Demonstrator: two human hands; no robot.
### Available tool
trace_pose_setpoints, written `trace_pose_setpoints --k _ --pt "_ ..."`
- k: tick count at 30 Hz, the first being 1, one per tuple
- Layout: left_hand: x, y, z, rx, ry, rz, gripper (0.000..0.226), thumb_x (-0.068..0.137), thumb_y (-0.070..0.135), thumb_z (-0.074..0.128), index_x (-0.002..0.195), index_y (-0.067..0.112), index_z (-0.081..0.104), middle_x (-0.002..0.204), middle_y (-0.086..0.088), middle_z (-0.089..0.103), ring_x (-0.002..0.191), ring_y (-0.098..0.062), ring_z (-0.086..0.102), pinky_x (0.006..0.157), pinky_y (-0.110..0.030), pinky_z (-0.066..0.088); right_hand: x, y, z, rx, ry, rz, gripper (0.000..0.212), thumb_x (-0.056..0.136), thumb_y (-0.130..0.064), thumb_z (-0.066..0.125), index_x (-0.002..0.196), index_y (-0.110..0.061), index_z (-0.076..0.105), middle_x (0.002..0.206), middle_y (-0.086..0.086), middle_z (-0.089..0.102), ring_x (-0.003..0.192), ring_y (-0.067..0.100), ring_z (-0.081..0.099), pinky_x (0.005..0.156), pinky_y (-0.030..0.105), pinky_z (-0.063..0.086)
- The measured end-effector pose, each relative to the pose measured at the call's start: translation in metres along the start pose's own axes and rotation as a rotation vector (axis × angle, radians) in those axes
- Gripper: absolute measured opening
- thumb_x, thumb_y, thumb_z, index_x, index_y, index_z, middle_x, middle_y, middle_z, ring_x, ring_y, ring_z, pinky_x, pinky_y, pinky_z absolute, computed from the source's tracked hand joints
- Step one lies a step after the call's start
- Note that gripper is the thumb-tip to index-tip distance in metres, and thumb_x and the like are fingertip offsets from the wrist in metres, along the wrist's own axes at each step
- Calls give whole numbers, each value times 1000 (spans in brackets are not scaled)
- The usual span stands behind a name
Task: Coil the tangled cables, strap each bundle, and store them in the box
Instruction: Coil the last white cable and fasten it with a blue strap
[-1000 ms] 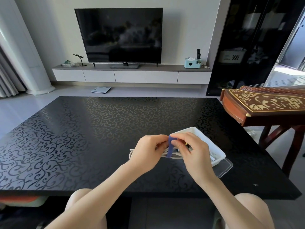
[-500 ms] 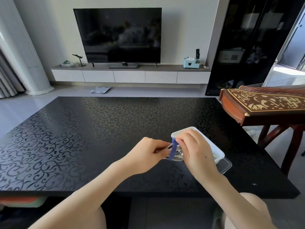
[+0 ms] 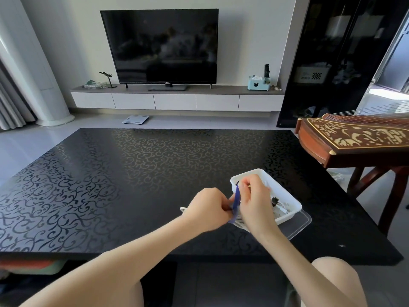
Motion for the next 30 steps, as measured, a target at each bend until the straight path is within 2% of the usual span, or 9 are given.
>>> trace_pose_setpoints --k 5,7,10,14,19,22,24,28,30 --pt "-4 -7 13 -483 -34 -26 16 82 19 64 70 12 71 72 -20 67 50 -13 51 47 -22 44 3 9 -2 49 81 48 30 100 -12 33 72 -23 38 64 4 51 49 13 55 38 27 49" --pt "-6 -13 16 -676 -76 -88 19 85 18 62 77 4 72 75 -29 64 55 -23 51 47 -23 44 2 8 -6 26 105 10 30 100 -12 34 72 -24 37 62 1 50 47 8 55 41 19 45" --pt "-7 -15 21 -760 -105 -156 24 88 26 63 79 6 72 79 -20 71 58 -23 53 48 -24 46 0 7 -11 -8 142 -26 32 100 -10 37 72 -27 37 61 -8 49 55 -6 56 47 8 41" --pt "-8 -15 31 -915 -190 -296 24 89 29 61 92 8 72 86 -17 73 61 -21 56 52 -25 46 -4 -11 -21 -62 199 -178 39 97 -4 42 74 -35 37 65 -15 48 71 -12 55 55 4 41" --pt "-4 -10 35 -948 -203 -296 24 88 33 61 91 11 71 82 -14 72 58 -19 56 53 -26 45 -6 -21 -29 -128 229 -267 39 96 -6 45 75 -37 34 63 -15 47 55 8 53 50 16 41" --pt "-5 -7 37 -971 -179 -314 21 85 27 63 85 9 72 74 -14 70 62 -22 53 53 -26 45 -10 -31 -32 -249 306 -389 27 93 -3 49 75 -23 41 63 -14 43 47 6 40 48 9 35" --pt "-5 -6 40 -962 -200 -375 18 78 22 65 75 6 72 68 -13 69 61 -22 53 55 -27 44 -17 -37 -29 -265 295 -513 15 90 -6 45 79 -15 43 70 -11 43 58 5 34 55 5 34" --pt "-5 1 46 -883 -292 -480 30 68 17 57 39 11 59 50 -10 59 38 -18 45 44 -18 39 -20 -40 -23 -231 203 -632 14 90 -5 39 83 -18 38 73 -7 40 65 3 31 58 10 33" --pt "-5 1 52 -858 -302 -515 37 68 16 52 32 11 54 46 -10 57 36 -19 46 44 -17 38 -19 -38 -22 -226 159 -628 16 90 -4 40 83 -18 38 74 -8 40 66 2 33 58 9 34"
Point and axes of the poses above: each hand's wrist, its own x-axis towards the middle knuckle, its own z-axis out of the palm, y = z × x, the point moved 7 cm from there along x, towards the middle knuckle
